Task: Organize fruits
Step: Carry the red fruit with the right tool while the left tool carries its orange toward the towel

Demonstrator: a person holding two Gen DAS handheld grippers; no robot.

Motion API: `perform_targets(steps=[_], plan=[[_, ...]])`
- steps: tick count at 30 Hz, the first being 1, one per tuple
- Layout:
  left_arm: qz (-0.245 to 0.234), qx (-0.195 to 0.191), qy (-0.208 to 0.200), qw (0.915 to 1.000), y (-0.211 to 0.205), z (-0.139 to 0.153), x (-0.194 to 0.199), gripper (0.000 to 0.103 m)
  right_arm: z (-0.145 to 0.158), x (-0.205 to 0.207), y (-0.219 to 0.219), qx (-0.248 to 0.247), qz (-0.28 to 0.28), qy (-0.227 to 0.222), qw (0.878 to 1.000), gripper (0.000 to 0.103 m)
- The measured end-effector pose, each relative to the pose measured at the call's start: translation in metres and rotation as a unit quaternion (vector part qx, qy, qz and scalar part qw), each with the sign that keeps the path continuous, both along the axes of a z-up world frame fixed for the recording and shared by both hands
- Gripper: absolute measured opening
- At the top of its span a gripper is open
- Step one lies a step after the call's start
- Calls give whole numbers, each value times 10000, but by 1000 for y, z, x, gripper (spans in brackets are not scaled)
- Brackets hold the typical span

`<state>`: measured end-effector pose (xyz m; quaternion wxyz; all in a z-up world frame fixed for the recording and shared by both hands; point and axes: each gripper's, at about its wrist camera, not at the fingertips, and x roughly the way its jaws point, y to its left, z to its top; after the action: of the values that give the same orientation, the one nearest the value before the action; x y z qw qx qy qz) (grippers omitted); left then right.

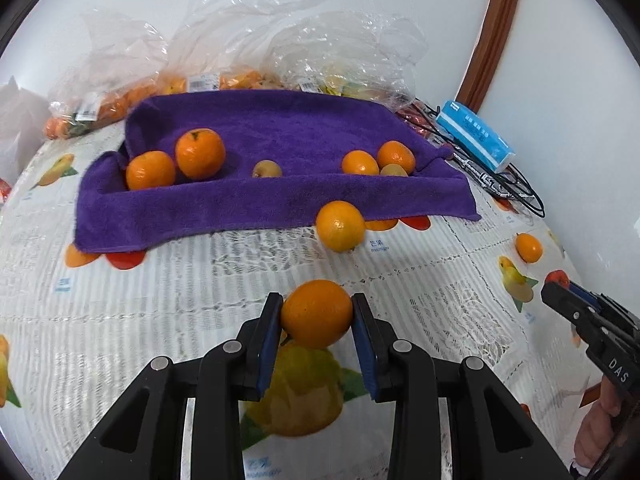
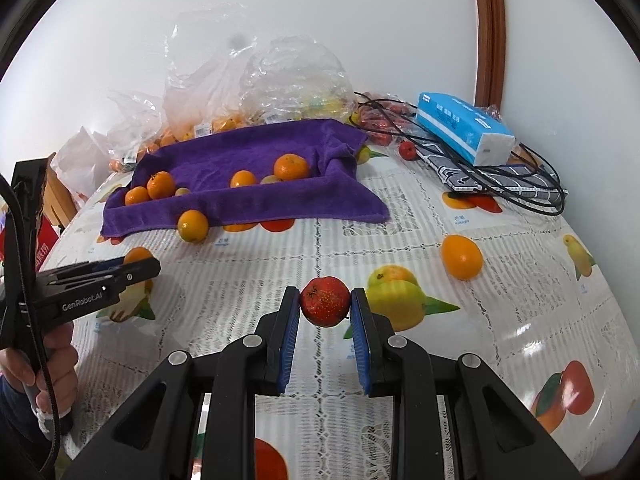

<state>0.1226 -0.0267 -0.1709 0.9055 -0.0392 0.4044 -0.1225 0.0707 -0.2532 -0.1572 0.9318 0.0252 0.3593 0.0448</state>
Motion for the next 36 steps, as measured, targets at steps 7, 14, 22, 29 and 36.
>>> perform_targets(steps=[7, 14, 22, 29, 36], plan=[[125, -159, -81, 9998, 15, 13, -10, 33, 14, 0, 10, 16, 38, -116, 9999, 25], [354, -241, -124, 9990, 32, 24, -20, 33, 32, 10, 18, 61, 74, -274, 9996, 25], [517, -273, -116, 9982, 46, 34, -21, 33, 50, 20, 26, 244, 138, -418, 9987, 25], [673, -281, -256, 9970, 60, 55, -20, 33, 67, 30, 36, 261, 190, -550, 9980, 25], [794, -231, -447, 9956, 70, 84, -15, 33, 88, 41, 45, 298, 296, -710, 9966, 25]])
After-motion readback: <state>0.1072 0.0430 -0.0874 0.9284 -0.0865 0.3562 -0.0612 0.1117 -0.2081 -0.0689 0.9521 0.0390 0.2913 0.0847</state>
